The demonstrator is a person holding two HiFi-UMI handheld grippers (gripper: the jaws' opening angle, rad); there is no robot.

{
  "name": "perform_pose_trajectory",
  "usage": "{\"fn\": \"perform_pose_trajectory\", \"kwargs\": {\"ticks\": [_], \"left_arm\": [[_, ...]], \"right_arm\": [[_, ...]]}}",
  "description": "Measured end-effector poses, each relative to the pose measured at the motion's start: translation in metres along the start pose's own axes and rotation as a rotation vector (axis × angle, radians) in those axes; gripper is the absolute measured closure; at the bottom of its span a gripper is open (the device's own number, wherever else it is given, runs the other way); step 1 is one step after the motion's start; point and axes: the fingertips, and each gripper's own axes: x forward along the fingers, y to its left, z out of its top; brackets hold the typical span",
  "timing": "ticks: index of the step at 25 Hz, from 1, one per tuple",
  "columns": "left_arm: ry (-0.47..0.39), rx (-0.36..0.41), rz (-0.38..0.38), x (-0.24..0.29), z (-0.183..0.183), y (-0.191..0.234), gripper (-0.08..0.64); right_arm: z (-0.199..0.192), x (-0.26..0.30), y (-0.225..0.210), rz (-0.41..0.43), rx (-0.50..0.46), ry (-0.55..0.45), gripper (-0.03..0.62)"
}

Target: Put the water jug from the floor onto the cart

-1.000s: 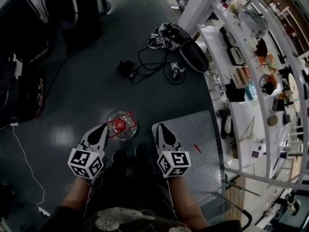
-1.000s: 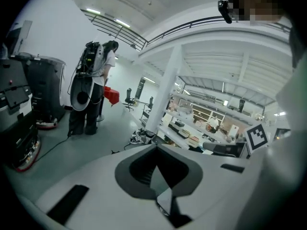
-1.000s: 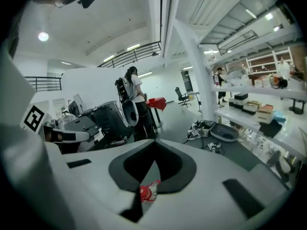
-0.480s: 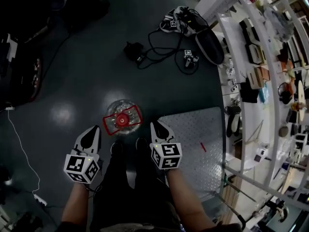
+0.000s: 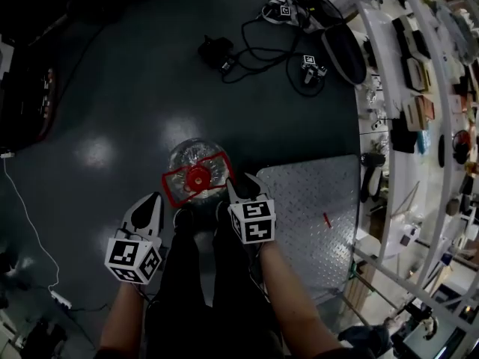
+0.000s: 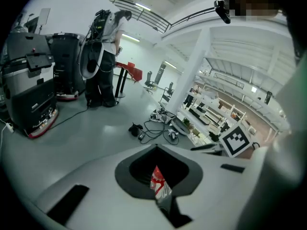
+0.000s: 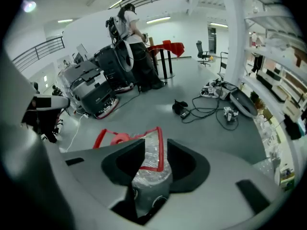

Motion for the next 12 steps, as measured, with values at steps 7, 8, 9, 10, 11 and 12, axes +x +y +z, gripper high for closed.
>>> {"fn": "perform_pose_trajectory", "kwargs": {"ticks": [7,8,9,10,11,12], "left_arm": [[0.047,-0.018,-0.003,0.017,-0.031,0.022,0.552],[0.053,-0.019,-0.001,0.017,-0.034,0.024,0.552],[0.058,-0.021,0.0,0.017,-0.036,0.025,0.552],[0.063,-0.023,0.002,0.017,-0.037,0.027,0.552],[0.068,-0.026,0.003,0.018,-0.038,0.029,0.552],[0.072,-0.028,0.003,0.018,-0.039,0.031,0.551]], "right_arm": [[-0.021,0.054,-0.006,-0.02,-0.039,0.115,0.476],[-0.023,0.059,-0.007,-0.026,-0.045,0.123,0.476],[-0.023,0.063,-0.009,-0.035,-0.047,0.129,0.476],[-0.023,0.066,-0.01,-0.049,-0.047,0.136,0.476],[-0.023,0.069,-0.012,-0.063,-0.047,0.143,0.477],[-0.022,0.072,-0.012,-0.073,-0.048,0.151,0.477]]}}
